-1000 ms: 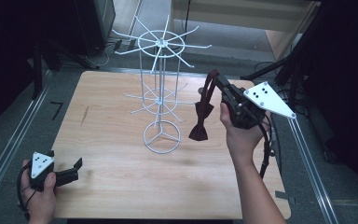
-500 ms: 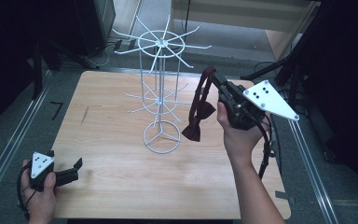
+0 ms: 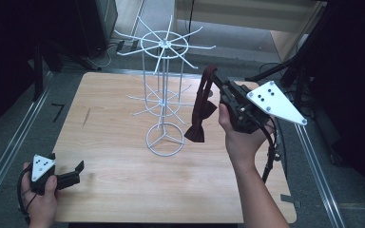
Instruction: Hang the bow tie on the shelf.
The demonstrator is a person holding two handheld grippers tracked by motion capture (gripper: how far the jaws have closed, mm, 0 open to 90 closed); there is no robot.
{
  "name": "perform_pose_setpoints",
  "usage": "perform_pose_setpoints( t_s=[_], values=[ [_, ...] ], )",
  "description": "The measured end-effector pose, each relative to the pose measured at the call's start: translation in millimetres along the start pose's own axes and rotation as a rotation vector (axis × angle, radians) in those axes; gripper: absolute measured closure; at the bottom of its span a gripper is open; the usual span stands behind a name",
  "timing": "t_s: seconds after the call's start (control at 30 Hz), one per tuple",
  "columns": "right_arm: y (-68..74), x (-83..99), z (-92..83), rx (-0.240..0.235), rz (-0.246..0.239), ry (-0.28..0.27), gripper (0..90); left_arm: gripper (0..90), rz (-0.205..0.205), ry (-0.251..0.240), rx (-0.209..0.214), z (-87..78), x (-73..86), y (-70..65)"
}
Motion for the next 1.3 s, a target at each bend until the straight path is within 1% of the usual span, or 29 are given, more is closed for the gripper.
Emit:
perform_pose_setpoints(
  t_s=[0.7,1.2,1.3],
  values=[
    [11.1,-15.0,0.9,-0.022,-0.014,-0.027,90.0,0.0,-0.001,0.003,0.001,0.0,0.0,0.1],
    [15.5,-19.7,6.6,-0.03,-0.013,-0.027,90.0,0.0,0.0,0.002,0.005,0.1,0.0,0.2],
    [16.4,-20.3,9.3,-0.029,-0.023,-0.022,90.0,0.0,0.0,0.002,0.006,0.1,0.0,0.0]
  ],
)
Point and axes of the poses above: each handheld gripper's, and its own axes: z roughly forward along the jaws, x roughly out of its underside, y roughly to its left, the point moved 5 cm from there along z, roughly forward along the jaws, and after that the axes turned 8 degrees about y, right-handed, at the moved point
